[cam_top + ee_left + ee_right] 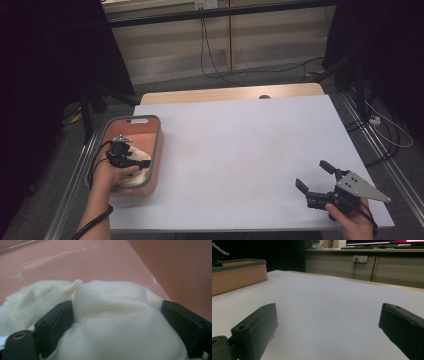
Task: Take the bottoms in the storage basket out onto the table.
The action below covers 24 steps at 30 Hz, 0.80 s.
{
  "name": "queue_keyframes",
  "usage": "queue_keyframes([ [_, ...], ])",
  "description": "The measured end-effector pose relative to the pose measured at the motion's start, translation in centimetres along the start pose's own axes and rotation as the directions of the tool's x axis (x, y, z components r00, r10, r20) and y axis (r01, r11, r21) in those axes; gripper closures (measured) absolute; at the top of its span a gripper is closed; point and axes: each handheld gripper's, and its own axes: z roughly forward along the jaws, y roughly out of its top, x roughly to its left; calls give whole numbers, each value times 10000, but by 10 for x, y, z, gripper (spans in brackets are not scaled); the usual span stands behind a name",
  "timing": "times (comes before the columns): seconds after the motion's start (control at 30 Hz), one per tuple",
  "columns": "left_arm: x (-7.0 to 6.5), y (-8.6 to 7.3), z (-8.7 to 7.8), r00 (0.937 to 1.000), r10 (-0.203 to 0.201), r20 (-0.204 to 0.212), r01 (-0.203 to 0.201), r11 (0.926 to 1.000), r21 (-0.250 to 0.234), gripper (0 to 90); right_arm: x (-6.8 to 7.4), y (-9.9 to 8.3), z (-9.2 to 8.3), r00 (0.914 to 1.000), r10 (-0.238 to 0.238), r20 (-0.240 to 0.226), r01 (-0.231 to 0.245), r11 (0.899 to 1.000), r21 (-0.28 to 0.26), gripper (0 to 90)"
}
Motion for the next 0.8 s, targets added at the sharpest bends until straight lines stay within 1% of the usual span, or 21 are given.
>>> queue_keyframes([
  [0.07,-1,1,-1,9999,101,99,-101,9999,-3,189,1,1,0,10000,31,-2,-31,10000,-38,20],
  [0.1,-1,0,-1,9996,163,241,-163,9999,-33,220,1,1,-1,10000,8,-15,-8,10000,-38,19],
  [0.13,-1,1,-1,9995,190,252,-188,9998,-70,245,0,1,-1,10000,0,-7,0,10000,-39,19],
  [0.17,-2,1,-2,9990,290,339,-288,9996,-41,272,0,1,-1,10000,14,-11,-14,10000,-42,19],
  [0.2,-2,2,-2,9985,346,418,-343,9994,-64,339,0,1,-1,10000,7,16,-7,10000,-33,19],
  [0.23,-2,2,-2,9985,346,418,-343,9994,-64,372,0,1,-1,10000,7,16,-7,10000,-33,19],
  [0.27,-3,4,-3,9970,499,592,-502,9987,36,411,0,1,-1,10000,-8,13,8,10000,-60,19],
  [0.33,-3,6,-4,9968,493,630,-500,9987,97,460,-1,1,-2,10000,4,4,-4,10000,-86,19],
  [0.37,-3,7,-4,9964,463,709,-471,9988,100,460,-1,1,-2,10000,4,4,-4,10000,-86,19],
  [0.4,-2,7,-5,9964,371,764,-379,9992,92,479,-1,1,-2,10000,17,37,-17,10000,-85,19],
  [0.43,-2,9,-5,9968,304,736,-315,9994,136,503,-1,1,-2,10000,21,68,-21,10000,-82,19],
  [0.47,-3,10,-5,9969,331,718,-343,9993,150,521,-2,1,-2,10000,30,82,-29,10000,-83,19],
  [0.57,-4,12,-7,9983,97,576,-103,9999,109,577,-3,2,-2,9998,133,138,-131,9998,-121,19],
  [0.6,-5,13,-8,9984,-40,566,35,10000,88,598,-4,1,-2,9998,86,158,-84,9999,-123,19],
  [0.63,-3,15,-10,9981,-194,584,189,9998,87,632,-4,2,-2,9997,139,180,-137,9998,-134,19],
  [0.67,-4,17,-12,9982,-374,476,372,9993,50,695,-4,2,-2,9997,143,204,-140,9998,-140,19],
  [0.77,-5,20,-12,9988,-297,378,293,9995,103,726,-4,2,-2,9998,121,174,-118,9998,-173,19],
  [0.8,-5,22,-13,9987,-392,322,389,9992,88,726,-4,2,-2,9998,116,173,-113,9998,-181,19],
])
